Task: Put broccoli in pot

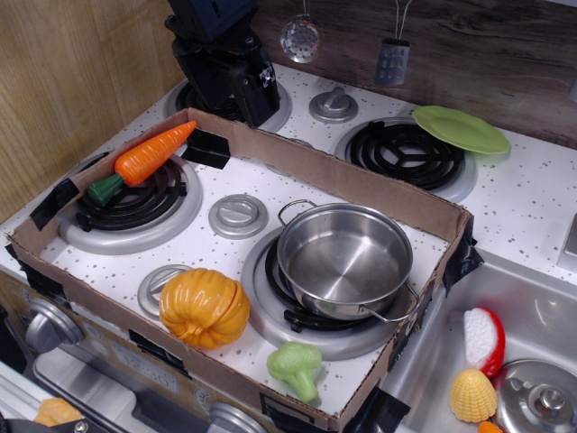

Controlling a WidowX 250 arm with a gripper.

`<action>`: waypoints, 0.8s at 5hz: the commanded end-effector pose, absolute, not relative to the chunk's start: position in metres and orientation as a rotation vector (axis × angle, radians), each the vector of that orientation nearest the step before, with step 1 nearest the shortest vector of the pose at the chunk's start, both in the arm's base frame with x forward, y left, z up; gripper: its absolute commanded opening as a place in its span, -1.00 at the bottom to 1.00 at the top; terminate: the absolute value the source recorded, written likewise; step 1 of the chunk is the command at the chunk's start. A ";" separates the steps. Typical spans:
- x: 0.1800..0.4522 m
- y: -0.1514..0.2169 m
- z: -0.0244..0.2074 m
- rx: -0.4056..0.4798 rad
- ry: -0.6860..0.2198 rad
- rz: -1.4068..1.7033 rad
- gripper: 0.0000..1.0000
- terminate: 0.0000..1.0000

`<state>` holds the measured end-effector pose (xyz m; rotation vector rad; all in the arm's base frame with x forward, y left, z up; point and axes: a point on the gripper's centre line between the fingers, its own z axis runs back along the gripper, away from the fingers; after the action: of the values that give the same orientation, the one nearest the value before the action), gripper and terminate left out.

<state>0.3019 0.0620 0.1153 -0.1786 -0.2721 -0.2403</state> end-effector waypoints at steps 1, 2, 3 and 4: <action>0.302 0.062 0.115 -0.179 -0.272 -0.240 1.00 -1.00; 0.282 0.046 0.116 -0.107 -0.269 -0.182 1.00 -1.00; 0.263 0.032 0.118 -0.055 -0.199 -0.123 1.00 -1.00; 0.247 0.023 0.123 -0.034 -0.181 -0.094 1.00 -1.00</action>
<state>0.2402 0.0214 0.1131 -0.0358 -0.1393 -0.0836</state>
